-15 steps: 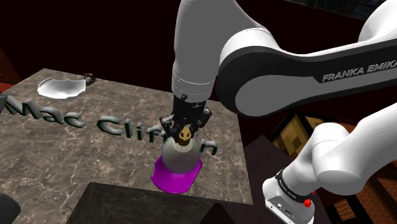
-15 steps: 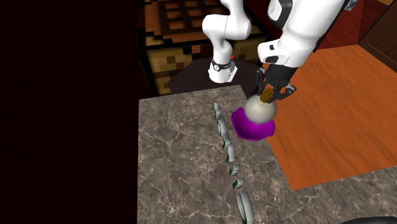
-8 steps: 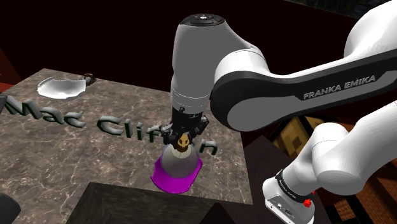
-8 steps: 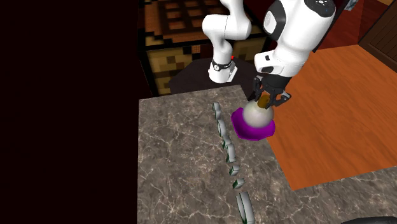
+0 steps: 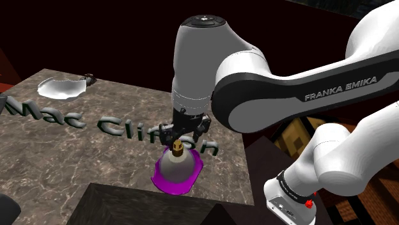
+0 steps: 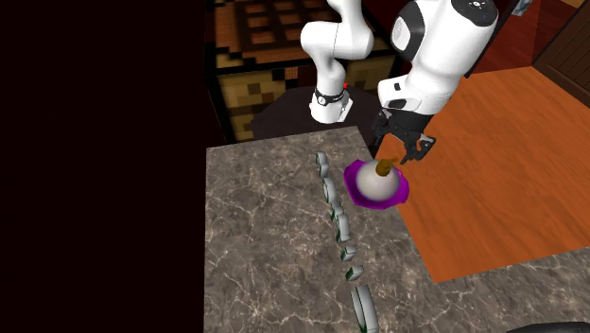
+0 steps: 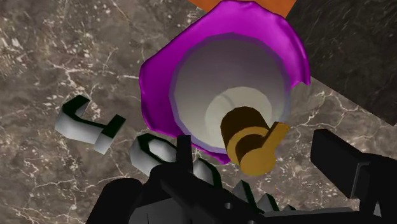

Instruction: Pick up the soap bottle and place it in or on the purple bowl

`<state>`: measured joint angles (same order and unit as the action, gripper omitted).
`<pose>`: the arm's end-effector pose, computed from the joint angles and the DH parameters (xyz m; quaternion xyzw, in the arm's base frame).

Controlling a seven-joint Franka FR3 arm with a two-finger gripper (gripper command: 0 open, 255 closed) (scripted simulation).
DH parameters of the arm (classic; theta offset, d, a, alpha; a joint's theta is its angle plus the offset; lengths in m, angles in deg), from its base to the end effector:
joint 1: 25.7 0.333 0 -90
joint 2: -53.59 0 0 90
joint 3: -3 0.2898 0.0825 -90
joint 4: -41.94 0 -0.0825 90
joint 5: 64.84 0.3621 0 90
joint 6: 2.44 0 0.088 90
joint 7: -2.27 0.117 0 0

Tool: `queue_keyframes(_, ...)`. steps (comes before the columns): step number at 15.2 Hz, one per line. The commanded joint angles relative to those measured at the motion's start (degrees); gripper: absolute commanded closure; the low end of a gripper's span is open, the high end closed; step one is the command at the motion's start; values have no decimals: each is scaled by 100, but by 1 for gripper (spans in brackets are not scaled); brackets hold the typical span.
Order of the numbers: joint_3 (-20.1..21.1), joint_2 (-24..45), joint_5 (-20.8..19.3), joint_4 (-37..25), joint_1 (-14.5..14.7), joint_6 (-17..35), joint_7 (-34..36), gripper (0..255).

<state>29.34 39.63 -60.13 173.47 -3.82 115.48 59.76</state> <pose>0.3007 0.3487 0.4112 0.9941 -0.1066 0.0089 0.0171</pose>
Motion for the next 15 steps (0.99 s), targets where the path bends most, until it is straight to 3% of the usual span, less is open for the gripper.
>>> queue_keyframes(1, 0, 0, 0, 0, 0, 0, 0, 0)
queue_keyframes(4, 0, 0, 0, -1, 0, 0, 0, 0)
queue_keyframes(8, -74, -208, 47, -558, 3, -751, -52, 0)
queue_keyframes(15, -74, -208, 47, -558, 3, -751, -52, 0)
